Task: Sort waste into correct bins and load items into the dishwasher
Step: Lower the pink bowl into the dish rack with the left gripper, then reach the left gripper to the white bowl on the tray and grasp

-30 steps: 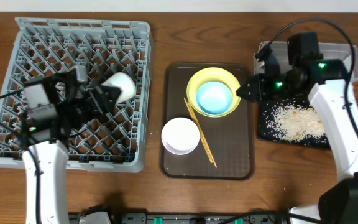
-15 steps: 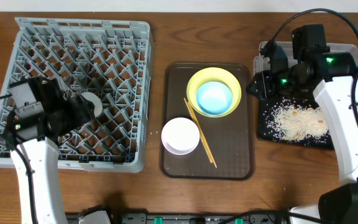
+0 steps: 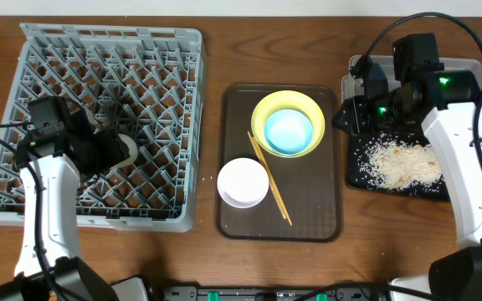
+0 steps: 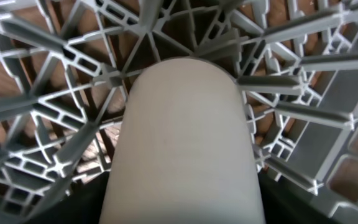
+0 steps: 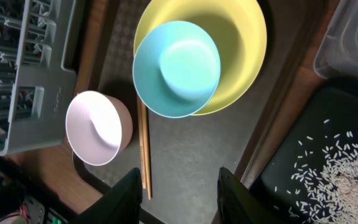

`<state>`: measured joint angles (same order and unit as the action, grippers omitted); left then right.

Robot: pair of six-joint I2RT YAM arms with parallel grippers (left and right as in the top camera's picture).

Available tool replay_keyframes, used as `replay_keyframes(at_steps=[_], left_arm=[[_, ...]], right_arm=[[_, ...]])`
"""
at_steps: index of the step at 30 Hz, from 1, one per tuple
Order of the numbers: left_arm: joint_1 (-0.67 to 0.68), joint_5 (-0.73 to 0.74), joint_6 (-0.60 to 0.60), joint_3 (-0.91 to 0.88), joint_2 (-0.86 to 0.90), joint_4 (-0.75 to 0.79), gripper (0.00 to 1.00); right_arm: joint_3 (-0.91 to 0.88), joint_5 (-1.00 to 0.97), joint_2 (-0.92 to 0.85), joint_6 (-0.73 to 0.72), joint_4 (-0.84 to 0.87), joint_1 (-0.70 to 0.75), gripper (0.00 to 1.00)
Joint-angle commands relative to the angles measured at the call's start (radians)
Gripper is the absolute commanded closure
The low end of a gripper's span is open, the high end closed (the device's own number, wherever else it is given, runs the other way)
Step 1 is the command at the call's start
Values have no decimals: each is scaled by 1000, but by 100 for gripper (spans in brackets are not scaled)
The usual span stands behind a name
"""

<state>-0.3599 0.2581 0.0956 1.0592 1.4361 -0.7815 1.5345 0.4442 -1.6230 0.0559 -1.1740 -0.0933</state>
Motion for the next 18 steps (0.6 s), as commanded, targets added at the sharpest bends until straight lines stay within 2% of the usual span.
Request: replay_keyframes(at_steps=[1,3,7,10,15,18], left_arm=[[-5,-14,-1,23,7,1,12],[-5,-1,-1,24,-1,4,7],[4,21,-1,38,-41,-15,7],[45,21,-1,63,-94,-37,6],[220,11,14,100,-161,-51,2],[368,9,42,102,-162,-48,2]], right_arm=[[16,-3,-4,13,-7,12,62],[16,-3,-4,13,-11,13,59],[17,-39,-4,13,-20,23,51],[17,-60,-2,12,-27,49,49],[17,-63,18,1,-42,122,45],[17,-63,33,2,-56,163,31]])
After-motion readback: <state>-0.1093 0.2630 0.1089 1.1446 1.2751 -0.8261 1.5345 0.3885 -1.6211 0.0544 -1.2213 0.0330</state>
